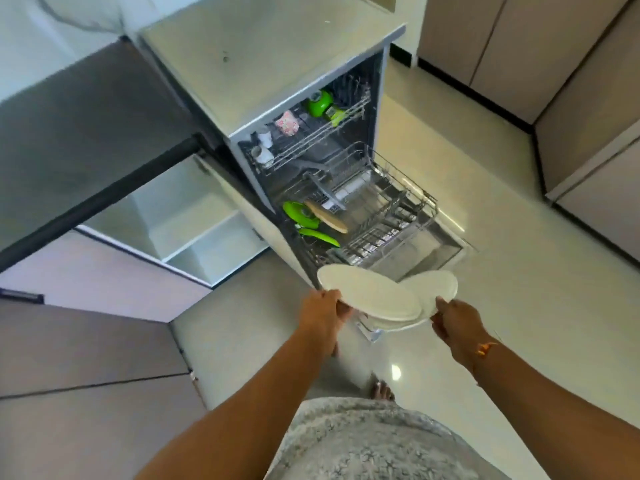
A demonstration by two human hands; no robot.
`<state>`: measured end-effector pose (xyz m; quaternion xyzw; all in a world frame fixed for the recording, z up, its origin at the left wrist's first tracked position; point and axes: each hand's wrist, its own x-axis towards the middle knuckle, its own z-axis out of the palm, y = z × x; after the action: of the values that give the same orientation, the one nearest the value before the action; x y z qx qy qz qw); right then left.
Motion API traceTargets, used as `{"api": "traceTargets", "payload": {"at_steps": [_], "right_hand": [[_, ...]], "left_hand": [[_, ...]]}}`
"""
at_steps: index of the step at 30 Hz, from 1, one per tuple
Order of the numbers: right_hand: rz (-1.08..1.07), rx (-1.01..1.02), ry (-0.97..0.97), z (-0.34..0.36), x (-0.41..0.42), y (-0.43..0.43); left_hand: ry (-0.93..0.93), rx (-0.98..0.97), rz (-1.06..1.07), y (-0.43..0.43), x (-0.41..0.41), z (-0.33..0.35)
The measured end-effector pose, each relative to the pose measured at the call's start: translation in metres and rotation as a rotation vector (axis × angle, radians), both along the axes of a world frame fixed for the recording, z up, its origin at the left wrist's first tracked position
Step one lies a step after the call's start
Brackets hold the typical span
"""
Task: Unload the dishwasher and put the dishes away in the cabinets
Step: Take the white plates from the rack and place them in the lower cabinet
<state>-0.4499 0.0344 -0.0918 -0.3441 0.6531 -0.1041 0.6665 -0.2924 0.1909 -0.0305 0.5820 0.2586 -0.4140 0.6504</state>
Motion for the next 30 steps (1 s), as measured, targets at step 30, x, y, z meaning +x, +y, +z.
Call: {"api": "traceTargets", "payload": {"at_steps": [30], "right_hand": [[0.224,0.41,-0.332,-0.13,0.499,0.247]], "left_hand": [[0.054,-0.135,0.721,0.282,0.408,-0.191]]}}
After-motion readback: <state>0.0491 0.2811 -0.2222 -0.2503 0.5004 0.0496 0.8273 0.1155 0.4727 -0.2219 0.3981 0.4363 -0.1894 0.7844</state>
